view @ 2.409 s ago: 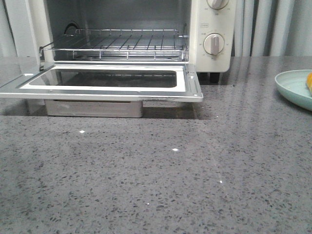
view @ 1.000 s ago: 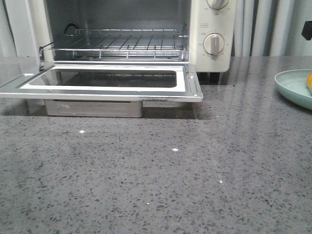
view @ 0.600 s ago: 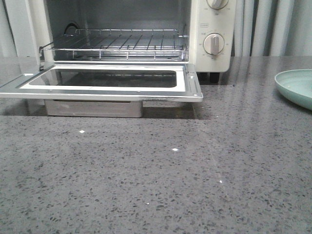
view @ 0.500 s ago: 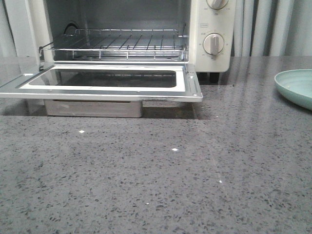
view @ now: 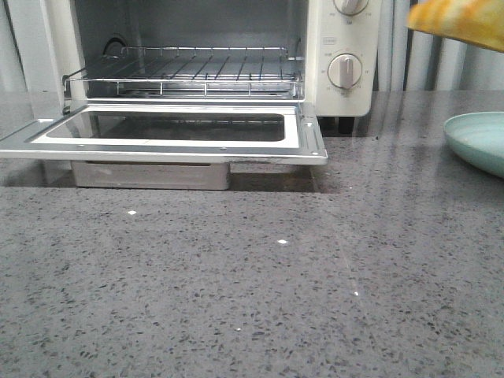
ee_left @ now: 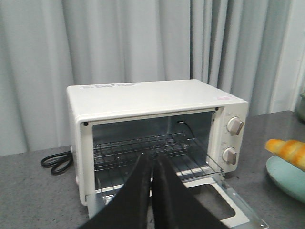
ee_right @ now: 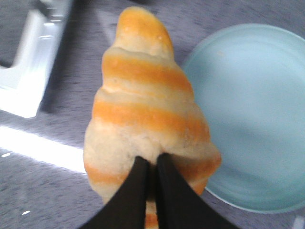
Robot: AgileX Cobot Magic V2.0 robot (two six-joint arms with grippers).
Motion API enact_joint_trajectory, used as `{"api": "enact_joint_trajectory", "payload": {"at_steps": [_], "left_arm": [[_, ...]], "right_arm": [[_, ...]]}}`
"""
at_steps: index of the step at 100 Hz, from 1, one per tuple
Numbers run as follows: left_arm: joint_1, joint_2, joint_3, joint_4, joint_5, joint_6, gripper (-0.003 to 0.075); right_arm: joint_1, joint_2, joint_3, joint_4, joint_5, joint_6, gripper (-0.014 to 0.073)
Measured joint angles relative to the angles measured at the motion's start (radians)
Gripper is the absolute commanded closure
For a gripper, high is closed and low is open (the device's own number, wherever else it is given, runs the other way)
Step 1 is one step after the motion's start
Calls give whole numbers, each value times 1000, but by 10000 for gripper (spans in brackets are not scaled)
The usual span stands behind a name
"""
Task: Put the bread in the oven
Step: 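Lift the croissant with the right gripper and carry toward the oven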
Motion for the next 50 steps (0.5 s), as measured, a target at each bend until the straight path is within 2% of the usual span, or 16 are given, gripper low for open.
{"api": "enact_joint_trajectory", "payload": {"at_steps": [16,29,50], "left_arm": [[0,0,0,143,64,-130,742],[0,0,0,181,78,-159,742],[0,0,0,190,78,-168,742]], "right_arm": [[180,0,-31,0,3,-3,662],[310,2,-65,0,-5,-27,661],[396,105,-179,-48,-18,-57,661]]}}
